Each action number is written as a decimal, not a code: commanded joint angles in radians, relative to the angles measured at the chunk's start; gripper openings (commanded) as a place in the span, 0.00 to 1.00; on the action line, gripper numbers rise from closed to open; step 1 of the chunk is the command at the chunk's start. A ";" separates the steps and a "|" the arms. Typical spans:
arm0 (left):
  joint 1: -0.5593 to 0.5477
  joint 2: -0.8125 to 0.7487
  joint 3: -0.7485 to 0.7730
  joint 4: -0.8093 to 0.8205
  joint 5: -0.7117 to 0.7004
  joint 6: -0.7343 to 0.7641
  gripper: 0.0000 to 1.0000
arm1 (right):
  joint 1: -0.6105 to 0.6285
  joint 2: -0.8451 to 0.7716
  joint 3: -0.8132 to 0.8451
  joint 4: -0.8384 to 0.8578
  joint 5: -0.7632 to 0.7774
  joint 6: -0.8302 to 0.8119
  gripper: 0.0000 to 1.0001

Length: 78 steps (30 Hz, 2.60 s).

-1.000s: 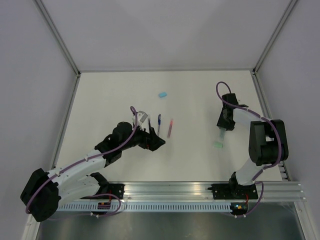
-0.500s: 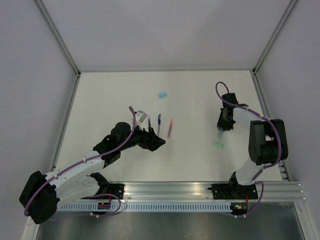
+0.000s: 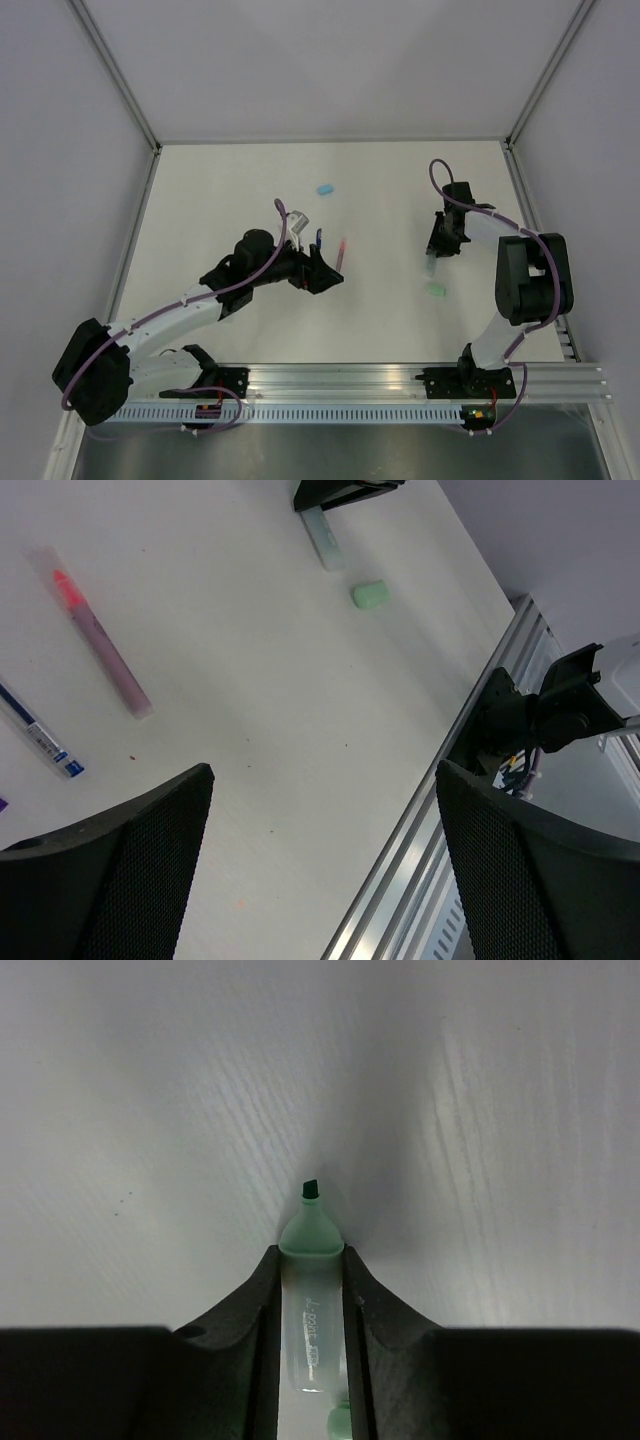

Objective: Insert the pens into the pen caps

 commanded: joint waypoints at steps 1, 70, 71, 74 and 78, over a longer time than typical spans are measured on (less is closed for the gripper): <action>0.000 0.081 0.071 0.069 0.052 -0.030 0.95 | 0.004 -0.020 0.013 0.065 -0.107 0.028 0.00; -0.049 0.304 0.201 0.107 0.160 0.043 0.02 | 0.539 -0.720 -0.104 0.185 0.140 0.286 0.55; -0.049 0.293 0.189 0.109 0.161 0.045 0.02 | 0.531 -0.723 -0.087 0.173 0.128 0.266 0.56; -0.049 0.265 0.154 0.097 0.183 0.045 0.02 | 0.507 -0.719 -0.041 0.145 0.070 0.106 0.56; -0.048 0.204 0.092 0.080 0.183 0.070 0.02 | 0.303 -0.595 0.060 0.116 -0.267 -0.090 0.56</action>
